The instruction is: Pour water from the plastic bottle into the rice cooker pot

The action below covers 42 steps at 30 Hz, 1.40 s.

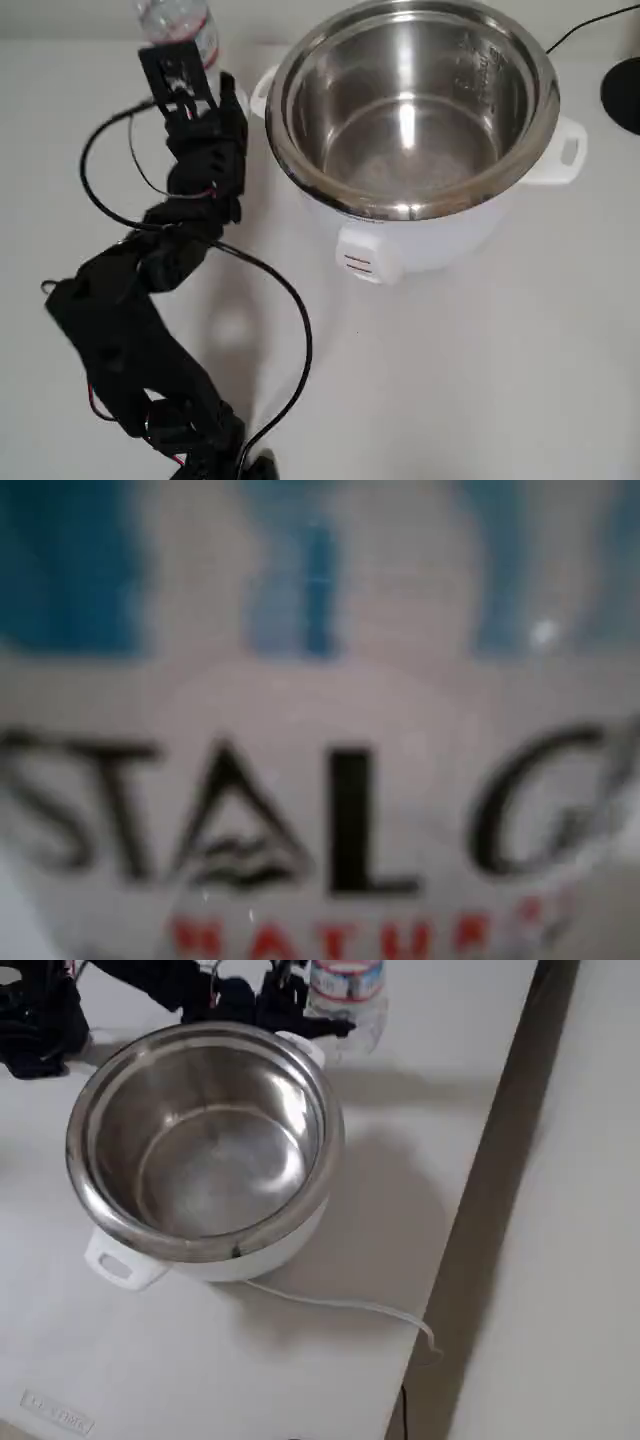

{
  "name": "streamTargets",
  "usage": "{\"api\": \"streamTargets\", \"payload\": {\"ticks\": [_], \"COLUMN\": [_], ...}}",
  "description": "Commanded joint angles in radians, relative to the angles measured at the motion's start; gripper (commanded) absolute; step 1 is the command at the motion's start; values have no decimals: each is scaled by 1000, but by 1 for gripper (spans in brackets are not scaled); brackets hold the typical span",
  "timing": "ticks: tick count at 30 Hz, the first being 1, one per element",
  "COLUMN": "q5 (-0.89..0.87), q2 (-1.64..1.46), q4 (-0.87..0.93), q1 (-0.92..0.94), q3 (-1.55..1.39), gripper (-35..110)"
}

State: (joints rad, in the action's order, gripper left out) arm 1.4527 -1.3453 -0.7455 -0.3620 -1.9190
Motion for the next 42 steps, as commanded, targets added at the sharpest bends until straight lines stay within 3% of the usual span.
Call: {"api": "streamTargets", "payload": {"ticks": [1, 22, 42], "q5": [-49, -494, -1057], "q2": [-287, -591, -670], "q4": [84, 666, 994], "q1": [-11, 144, 216], "q3": [61, 261, 388], "gripper": [10, 10, 10]}}
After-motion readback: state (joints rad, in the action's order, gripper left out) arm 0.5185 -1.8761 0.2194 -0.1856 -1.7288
